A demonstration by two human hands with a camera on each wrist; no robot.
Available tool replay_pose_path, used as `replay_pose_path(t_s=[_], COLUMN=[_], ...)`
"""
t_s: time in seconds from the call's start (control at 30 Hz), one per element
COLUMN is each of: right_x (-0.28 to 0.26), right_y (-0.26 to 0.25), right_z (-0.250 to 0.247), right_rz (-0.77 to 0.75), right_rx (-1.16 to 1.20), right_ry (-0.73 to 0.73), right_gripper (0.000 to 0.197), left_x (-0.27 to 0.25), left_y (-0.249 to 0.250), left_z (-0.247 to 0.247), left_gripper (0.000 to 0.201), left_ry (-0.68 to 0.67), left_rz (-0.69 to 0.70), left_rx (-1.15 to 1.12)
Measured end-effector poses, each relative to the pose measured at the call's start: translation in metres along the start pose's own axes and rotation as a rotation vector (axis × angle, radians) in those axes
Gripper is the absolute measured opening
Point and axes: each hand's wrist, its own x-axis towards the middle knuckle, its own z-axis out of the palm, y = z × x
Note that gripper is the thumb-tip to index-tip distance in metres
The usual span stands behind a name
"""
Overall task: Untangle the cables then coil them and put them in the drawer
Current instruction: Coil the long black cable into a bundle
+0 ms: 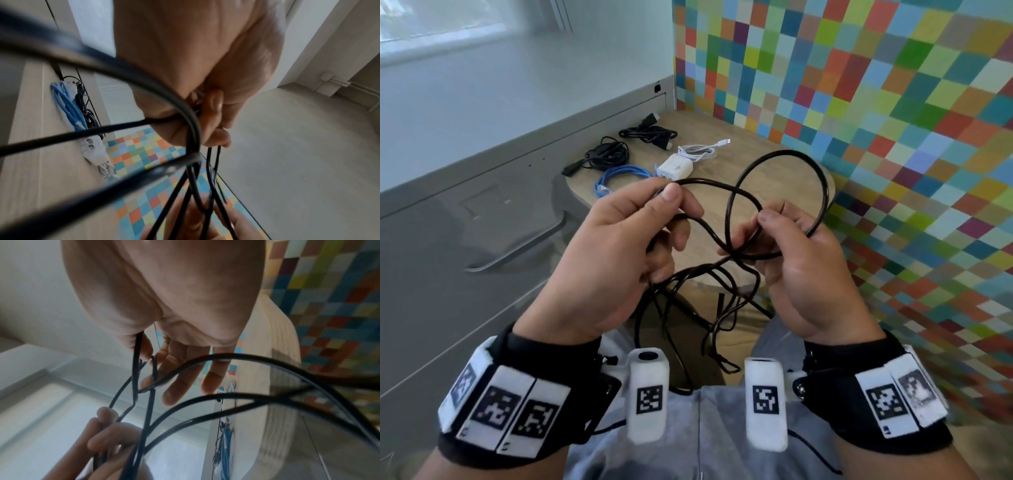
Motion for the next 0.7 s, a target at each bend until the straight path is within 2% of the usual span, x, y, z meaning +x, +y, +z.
replay_pose_path(t_s=[0.1, 0.2, 0.23, 0.3, 0.37, 0.53, 0.7], right_x=[-0.002, -0.004, -0.003, -0.002, 0.0, 0.001, -0.002], right_y=[0.001, -0.002, -0.004, -0.004, 0.0, 0.009, 0.011], right_z=[0.001, -0.002, -0.005, -0.013, -0.017, -0.02, -0.016], right_rz=[0.036, 0.034, 0.028, 0.023, -0.017, -0.144, -0.128], right_rx=[0.112, 0.097, 0.076, 0.042, 0.01, -0.116, -0.199], right_ry=[-0.048, -0.077, -0.095, -0.134, -0.141, -0.037, -0.147], right_gripper=[0.032, 0.012, 0.011, 0.04, 0.058, 0.05, 0.037], left_x=[0.001, 0.0, 0.0, -0.001, -0.002, -0.004, -0.004], left_y=[0.001, 0.002, 0.003, 0.005, 0.007, 0.008, 0.007], left_z=[-0.001, 0.0, 0.0, 0.0, -0.001, 0.002, 0.005], left_gripper=[0.029, 0.031, 0.031, 0.03, 0.029, 0.03, 0.027], left_ry=[-0.015, 0.004, 0.02, 0.047, 0.065, 0.104, 0.104], left_rz=[0.018, 0.056, 0.068, 0.087, 0.09, 0.058, 0.045], left_rx=[-0.031, -0.054, -0.056, -0.055, -0.061, -0.096, -0.147])
